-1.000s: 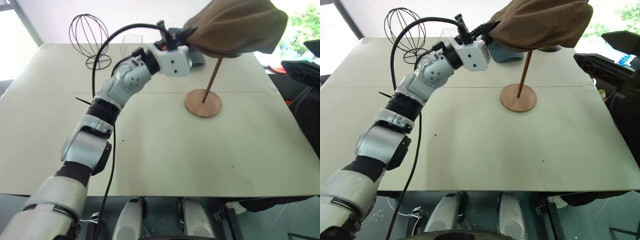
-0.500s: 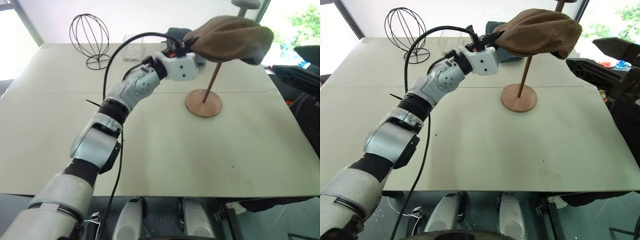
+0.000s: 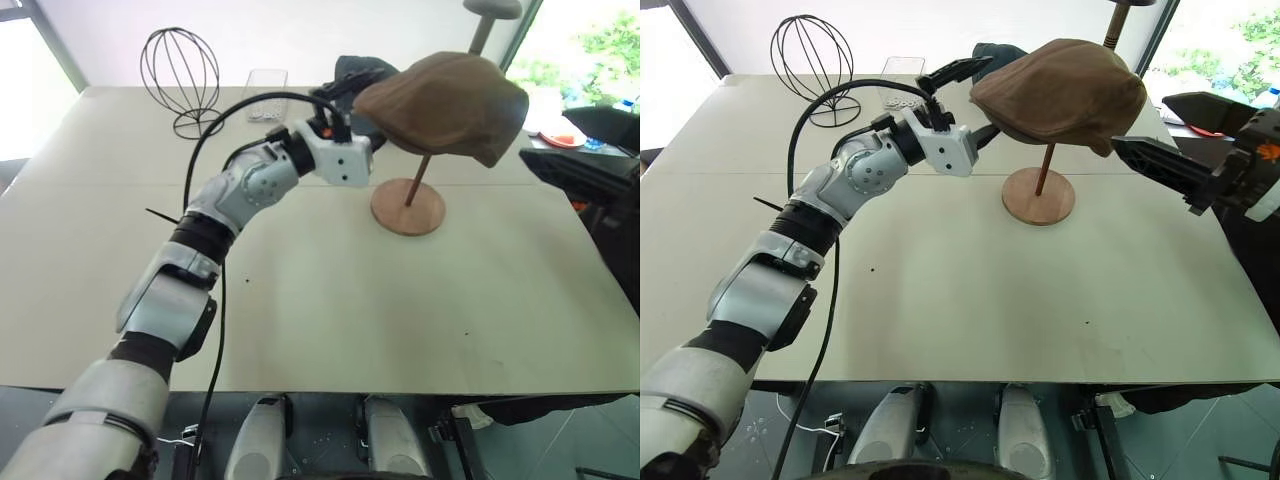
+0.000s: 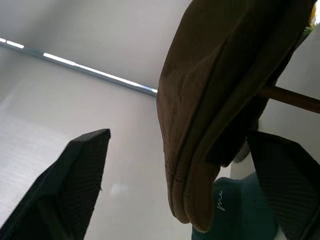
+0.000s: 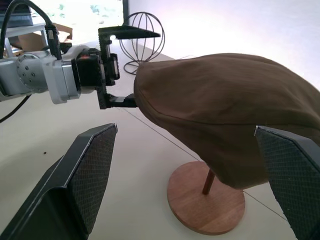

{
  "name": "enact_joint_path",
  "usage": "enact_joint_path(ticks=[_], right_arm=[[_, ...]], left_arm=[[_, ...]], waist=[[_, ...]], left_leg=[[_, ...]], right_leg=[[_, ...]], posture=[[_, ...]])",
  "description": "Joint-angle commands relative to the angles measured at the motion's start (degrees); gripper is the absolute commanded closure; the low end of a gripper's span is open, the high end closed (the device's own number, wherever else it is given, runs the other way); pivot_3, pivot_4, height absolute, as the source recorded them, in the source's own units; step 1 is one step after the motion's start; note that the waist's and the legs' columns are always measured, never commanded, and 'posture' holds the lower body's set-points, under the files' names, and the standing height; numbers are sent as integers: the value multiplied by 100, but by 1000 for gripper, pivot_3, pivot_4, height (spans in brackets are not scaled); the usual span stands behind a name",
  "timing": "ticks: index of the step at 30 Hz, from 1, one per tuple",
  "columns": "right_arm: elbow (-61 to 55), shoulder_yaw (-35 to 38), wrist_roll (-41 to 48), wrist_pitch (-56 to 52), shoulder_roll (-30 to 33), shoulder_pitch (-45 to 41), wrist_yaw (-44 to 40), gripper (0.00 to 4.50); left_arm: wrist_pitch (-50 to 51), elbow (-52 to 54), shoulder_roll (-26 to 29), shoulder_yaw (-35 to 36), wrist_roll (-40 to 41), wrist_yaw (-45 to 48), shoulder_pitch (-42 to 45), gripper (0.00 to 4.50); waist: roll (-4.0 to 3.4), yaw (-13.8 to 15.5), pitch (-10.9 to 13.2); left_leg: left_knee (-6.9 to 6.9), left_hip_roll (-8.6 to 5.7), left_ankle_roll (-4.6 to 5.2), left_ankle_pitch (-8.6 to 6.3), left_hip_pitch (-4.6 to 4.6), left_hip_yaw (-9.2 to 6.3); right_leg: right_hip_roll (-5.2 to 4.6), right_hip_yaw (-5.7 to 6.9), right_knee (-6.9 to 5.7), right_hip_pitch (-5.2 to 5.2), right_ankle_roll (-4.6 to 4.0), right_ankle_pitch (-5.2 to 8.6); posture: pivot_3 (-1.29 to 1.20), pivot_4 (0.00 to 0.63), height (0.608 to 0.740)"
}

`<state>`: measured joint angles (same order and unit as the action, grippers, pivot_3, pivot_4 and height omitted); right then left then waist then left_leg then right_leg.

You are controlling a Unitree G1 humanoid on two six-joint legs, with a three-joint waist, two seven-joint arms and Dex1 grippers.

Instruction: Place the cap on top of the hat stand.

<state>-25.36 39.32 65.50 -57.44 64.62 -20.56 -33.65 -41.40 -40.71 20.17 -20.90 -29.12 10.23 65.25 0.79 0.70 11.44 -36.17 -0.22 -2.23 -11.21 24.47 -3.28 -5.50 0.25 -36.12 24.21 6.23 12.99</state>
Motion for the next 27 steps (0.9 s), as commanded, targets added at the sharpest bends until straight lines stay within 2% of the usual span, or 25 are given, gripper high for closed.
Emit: enact_joint_path(ticks=[1,7,11,14,15,18,19,21,24,27], right_arm=[[-144,-141,-264,288,82,-55,-61,0],[-371,-520,-631,487,171,31,-308,0],[-528,-749,-833,560,210,7,-396,0],[-686,-1006,-1140,709,275,-47,-385,0],[-800,-1182,-1254,764,300,-162,-294,0],[-1073,-1710,-1462,781,241,-632,64,0],[-1133,-1890,-1542,772,201,-799,177,0],[-1472,-2781,-2253,802,180,-1295,571,0],[-1559,-3887,-3100,538,-274,-2126,1269,0],[-1553,-4799,-3979,647,-678,-2625,1482,0]], left_arm=[[213,639,232,355,588,508,-101,63],[514,1351,802,647,1607,1743,-378,63],[1305,1662,1159,1007,2532,2703,-539,63],[3061,1887,1406,1454,3761,3787,-551,63],[4342,2127,1640,1664,4598,4447,-548,63],[7050,2564,2376,1987,6116,5826,-459,63],[7487,2637,2576,2020,6346,6145,-438,63],[8236,2574,2995,2090,6691,6788,-324,63],[8833,2343,3173,2120,6882,7184,-35,63],[9091,2280,3298,1964,6824,7656,77,63]], waist=[[0,-6,0],[-2,-9,-1],[-2,-13,-1],[-2,-22,-1],[-1,-45,0],[-2,-183,1],[-3,-211,2],[-4,-234,2],[-2,-243,2],[-2,-218,2]], left_leg=[[0,0,0,0,0,0],[0,1,0,0,-1,0],[-2,1,0,0,0,0],[-3,1,0,0,0,-1],[-3,1,0,0,-1,-1],[-1,4,0,0,-1,-4],[3,5,0,0,-2,-3],[6,7,0,0,-7,-5],[6,11,0,0,-6,-10],[0,11,0,0,0,-8]], right_leg=[[0,0,0,0,0,0],[1,0,-1,0,-1,0],[1,0,-1,0,-2,1],[2,0,-2,-1,-2,0],[2,0,-2,0,-3,1],[5,0,-3,0,-2,2],[6,0,-3,4,-2,2],[9,0,-8,5,-2,4],[15,0,-10,9,-25,16],[15,-1,-4,9,-27,16]], posture=[[0,150,740],[0,150,740],[0,150,740],[0,150,740],[0,150,740],[0,150,740],[0,150,740],[0,150,740],[0,150,740],[0,150,740]])
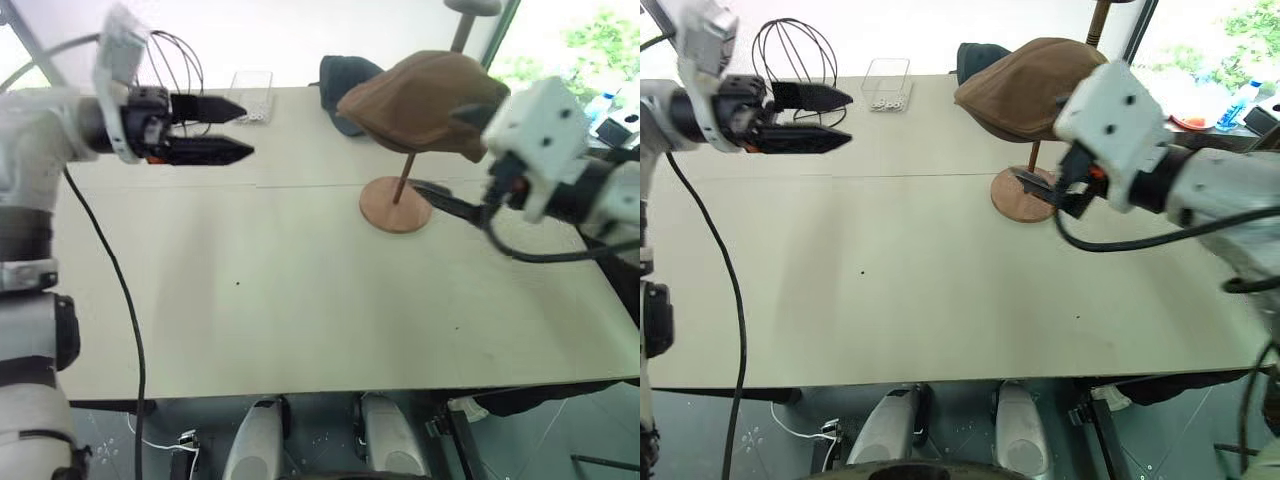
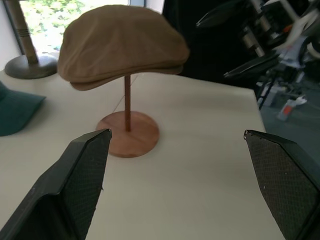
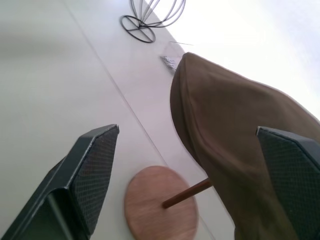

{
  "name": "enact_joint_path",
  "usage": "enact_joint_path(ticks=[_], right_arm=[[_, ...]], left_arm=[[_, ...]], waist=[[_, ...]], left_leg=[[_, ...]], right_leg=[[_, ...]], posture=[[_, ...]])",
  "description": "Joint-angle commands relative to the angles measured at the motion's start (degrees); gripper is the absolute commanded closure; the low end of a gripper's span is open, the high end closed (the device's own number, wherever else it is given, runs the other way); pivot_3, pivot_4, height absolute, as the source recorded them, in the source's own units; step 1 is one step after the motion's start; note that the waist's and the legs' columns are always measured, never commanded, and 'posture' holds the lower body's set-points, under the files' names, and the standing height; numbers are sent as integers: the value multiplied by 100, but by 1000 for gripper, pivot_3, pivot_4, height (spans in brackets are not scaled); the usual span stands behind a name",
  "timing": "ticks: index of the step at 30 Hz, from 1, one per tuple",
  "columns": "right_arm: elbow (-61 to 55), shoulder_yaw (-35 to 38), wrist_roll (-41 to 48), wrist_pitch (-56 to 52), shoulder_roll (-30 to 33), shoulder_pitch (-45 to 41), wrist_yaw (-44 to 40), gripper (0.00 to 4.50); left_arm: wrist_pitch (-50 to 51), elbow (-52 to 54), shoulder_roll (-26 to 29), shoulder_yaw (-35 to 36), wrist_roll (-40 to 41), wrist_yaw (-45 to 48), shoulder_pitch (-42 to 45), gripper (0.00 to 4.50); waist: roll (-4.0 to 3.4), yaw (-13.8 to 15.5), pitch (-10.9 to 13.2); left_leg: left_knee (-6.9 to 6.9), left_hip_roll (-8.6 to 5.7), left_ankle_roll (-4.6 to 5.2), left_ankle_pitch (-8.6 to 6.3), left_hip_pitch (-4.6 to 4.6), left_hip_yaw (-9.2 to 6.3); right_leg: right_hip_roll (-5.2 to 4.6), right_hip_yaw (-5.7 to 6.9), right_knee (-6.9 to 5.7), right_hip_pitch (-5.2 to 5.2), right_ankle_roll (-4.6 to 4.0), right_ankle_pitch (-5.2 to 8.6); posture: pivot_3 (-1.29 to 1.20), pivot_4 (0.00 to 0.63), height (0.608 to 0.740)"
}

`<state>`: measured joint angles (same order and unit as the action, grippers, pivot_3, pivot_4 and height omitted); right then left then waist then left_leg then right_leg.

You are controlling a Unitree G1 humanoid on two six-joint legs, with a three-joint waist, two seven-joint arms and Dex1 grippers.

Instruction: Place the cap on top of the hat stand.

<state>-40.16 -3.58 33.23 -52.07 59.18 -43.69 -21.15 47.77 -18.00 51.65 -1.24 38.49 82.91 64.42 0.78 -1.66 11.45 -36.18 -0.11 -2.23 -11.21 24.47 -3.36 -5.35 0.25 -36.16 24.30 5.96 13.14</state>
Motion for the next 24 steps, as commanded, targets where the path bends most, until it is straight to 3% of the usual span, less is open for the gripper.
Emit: enact_joint_path(ticks=[1,5,10,21,24], right_arm=[[-17,-747,-1051,213,-229,-426,254,0],[362,-1701,-2385,764,-529,-790,248,0],[992,-2353,-3747,1449,-840,-986,130,0],[2170,-2628,-5783,2295,-1637,-1158,-154,0],[2180,-2453,-5967,2398,-1754,-1078,-290,891]], left_arm=[[115,23,165,-57,-25,494,157,63],[57,-61,70,-99,-225,574,295,63],[-68,-166,-55,-55,-358,546,416,63],[-272,-311,-250,33,-517,347,530,63],[-283,-399,-307,75,-522,279,602,0]], waist=[[0,27,0],[0,57,0],[0,48,0],[0,46,1],[0,46,1]], left_leg=[[1,-1,0,0,1,0],[8,-1,0,0,3,1],[6,-1,0,0,5,2],[10,0,1,0,5,1],[9,0,1,0,5,1]], right_leg=[[-1,0,0,0,0,0],[1,-1,-1,7,2,0],[1,-2,-2,9,4,-1],[4,-3,-7,14,22,-11],[4,-3,-8,14,22,-11]], posture=[[0,150,740],[0,150,740],[0,150,740],[0,150,740],[0,150,740]])
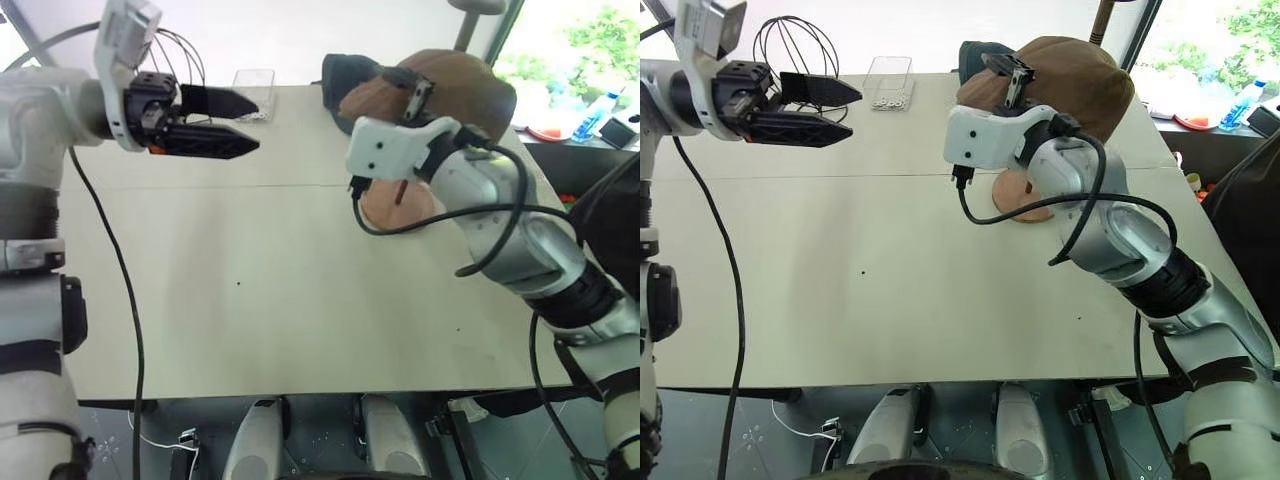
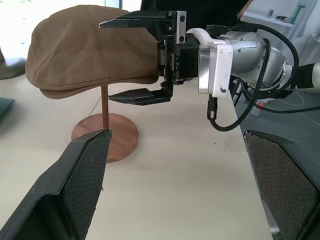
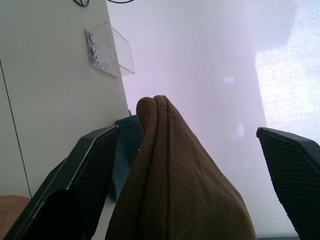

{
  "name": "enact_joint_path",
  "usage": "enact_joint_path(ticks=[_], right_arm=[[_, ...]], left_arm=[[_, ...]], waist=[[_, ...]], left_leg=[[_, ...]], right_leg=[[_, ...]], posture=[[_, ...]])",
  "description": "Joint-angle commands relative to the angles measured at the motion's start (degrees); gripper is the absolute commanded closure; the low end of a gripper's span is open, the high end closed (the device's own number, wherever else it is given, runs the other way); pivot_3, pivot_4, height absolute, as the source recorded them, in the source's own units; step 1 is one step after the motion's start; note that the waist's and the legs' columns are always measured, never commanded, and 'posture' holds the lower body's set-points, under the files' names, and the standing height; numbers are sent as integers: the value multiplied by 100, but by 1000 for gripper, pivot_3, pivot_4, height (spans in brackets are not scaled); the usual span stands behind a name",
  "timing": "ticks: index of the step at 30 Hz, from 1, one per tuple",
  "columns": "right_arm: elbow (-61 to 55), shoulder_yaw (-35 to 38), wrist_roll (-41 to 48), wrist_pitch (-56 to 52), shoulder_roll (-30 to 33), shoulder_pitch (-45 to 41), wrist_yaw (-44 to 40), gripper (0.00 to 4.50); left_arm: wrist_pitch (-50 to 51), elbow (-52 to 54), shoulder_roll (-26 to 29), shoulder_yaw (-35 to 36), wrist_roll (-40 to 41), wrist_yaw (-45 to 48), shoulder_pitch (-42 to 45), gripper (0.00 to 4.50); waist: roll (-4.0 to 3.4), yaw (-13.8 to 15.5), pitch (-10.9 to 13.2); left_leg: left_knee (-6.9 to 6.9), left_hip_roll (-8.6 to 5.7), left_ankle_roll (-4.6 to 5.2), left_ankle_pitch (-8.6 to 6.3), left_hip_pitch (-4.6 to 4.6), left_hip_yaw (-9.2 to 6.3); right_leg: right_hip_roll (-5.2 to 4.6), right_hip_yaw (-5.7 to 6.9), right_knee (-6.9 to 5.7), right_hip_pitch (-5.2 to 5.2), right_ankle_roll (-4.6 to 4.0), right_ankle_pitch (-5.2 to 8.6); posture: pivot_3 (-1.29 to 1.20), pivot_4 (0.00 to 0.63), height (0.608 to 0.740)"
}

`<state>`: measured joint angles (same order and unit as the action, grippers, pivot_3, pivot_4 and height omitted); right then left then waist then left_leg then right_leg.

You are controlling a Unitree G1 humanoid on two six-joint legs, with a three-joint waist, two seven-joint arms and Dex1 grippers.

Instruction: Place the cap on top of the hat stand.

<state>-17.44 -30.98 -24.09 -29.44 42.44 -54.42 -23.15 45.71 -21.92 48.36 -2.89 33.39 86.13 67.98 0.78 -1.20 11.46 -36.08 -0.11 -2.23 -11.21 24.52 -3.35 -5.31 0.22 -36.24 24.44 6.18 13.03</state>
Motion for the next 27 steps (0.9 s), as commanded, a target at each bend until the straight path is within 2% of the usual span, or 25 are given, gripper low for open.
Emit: enact_joint_path(ticks=[1,6,7,14,22,27], right_arm=[[-105,334,-287,156,-112,25,-134,1332],[-171,501,-518,250,-258,160,-361,4048],[-181,532,-567,259,-287,177,-400,4470],[-472,897,-798,598,-221,469,-583,4470],[-166,2116,-400,2361,352,807,-153,4470],[499,2634,625,4473,459,675,-41,4470]], left_arm=[[-82,-23,12,249,-19,-54,254,0],[-153,-57,-17,247,-82,-63,246,0],[-161,-91,-27,245,-93,-70,266,0],[-246,-210,-95,246,-162,-107,309,0],[-239,-356,-162,391,-184,-240,349,0],[-195,-759,-99,507,-202,-348,570,0]], waist=[[0,1,0],[0,3,0],[0,2,0],[0,10,0],[1,15,0],[2,-27,2]], left_leg=[[0,0,0,0,0,0],[-1,0,0,0,0,0],[-1,0,0,0,0,0],[0,0,0,0,0,-1],[-1,0,0,0,-1,-1],[0,0,0,0,-2,0]], right_leg=[[0,0,0,0,0,0],[0,0,-1,0,2,-1],[0,0,-2,0,2,-1],[0,0,-3,0,3,-1],[0,0,-3,-1,3,-2],[0,0,-3,-1,3,-2]], posture=[[0,150,740],[0,150,740],[0,150,740],[0,150,740],[0,150,740],[0,150,740]])
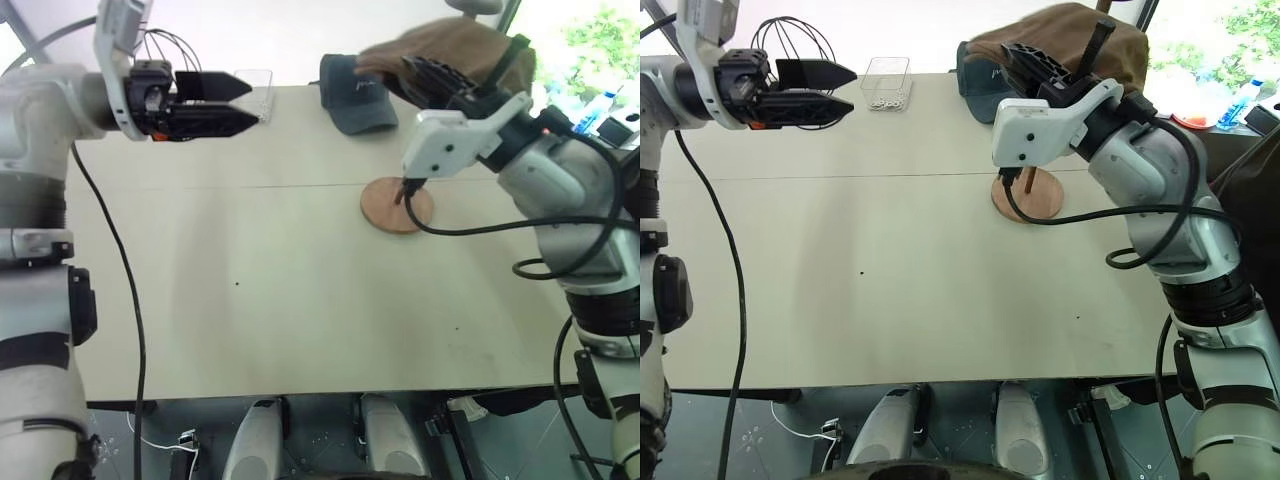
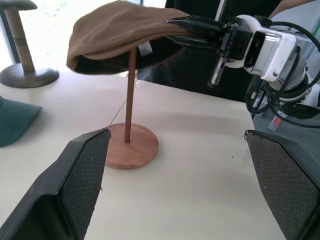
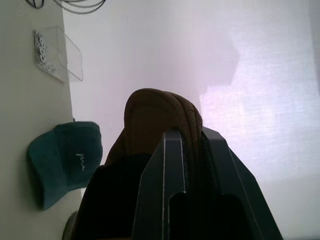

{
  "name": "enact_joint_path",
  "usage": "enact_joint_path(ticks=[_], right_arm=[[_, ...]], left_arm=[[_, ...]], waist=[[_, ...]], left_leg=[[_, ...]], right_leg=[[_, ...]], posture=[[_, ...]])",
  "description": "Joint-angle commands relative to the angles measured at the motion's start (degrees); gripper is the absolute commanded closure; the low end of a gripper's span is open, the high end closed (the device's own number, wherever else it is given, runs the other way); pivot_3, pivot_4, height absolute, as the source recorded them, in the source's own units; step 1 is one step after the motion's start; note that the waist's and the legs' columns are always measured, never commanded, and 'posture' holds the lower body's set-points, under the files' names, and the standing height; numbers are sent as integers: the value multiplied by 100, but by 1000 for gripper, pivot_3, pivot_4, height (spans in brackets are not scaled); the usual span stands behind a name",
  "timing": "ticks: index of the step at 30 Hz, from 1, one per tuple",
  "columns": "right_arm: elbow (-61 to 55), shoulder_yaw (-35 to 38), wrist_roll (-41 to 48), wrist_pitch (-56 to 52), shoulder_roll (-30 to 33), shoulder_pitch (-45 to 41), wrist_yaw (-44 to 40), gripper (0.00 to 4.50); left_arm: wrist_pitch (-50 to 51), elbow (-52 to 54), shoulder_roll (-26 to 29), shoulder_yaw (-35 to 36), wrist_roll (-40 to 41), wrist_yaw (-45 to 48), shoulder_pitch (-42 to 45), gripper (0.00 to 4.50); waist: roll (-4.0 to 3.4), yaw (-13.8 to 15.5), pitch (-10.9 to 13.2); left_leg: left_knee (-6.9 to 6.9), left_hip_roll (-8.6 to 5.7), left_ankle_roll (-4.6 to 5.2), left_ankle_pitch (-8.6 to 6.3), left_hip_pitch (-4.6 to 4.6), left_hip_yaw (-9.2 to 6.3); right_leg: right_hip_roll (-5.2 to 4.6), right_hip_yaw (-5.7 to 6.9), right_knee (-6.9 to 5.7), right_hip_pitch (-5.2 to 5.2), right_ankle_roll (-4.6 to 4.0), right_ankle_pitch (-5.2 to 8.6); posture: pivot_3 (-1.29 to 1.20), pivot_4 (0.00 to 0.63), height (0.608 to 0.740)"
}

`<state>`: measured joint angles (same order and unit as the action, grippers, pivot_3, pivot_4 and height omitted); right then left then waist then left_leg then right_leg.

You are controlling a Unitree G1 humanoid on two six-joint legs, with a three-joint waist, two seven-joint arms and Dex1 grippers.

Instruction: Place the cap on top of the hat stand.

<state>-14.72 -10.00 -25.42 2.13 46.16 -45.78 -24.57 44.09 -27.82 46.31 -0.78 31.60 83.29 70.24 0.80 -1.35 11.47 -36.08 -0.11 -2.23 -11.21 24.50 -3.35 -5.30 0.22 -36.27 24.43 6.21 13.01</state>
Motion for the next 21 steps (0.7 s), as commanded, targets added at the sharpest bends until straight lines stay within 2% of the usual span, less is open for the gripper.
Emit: enact_joint_path(ticks=[1,7,11,21], right_arm=[[352,624,977,1611,122,-178,17,4470],[1444,884,1332,3592,467,-210,-12,4470],[2295,1191,1405,5006,730,149,192,4470],[3531,919,1489,6061,710,278,22,4470]], left_arm=[[-58,-197,139,283,-45,-42,357,0],[85,-105,222,335,-32,16,419,0],[68,-94,257,348,-76,18,451,0],[67,-106,264,321,-112,12,490,0]], waist=[[0,-21,0],[2,-33,2],[3,-28,2],[2,-129,2]], left_leg=[[2,0,0,0,0,0],[0,0,0,0,0,0],[0,-1,0,0,0,0],[3,0,0,0,-8,1]], right_leg=[[0,0,0,0,0,0],[0,-1,1,-2,1,0],[0,-1,2,-4,0,1],[4,-9,-2,-4,0,0]], posture=[[0,150,740],[0,150,740],[0,150,740],[0,150,740]])
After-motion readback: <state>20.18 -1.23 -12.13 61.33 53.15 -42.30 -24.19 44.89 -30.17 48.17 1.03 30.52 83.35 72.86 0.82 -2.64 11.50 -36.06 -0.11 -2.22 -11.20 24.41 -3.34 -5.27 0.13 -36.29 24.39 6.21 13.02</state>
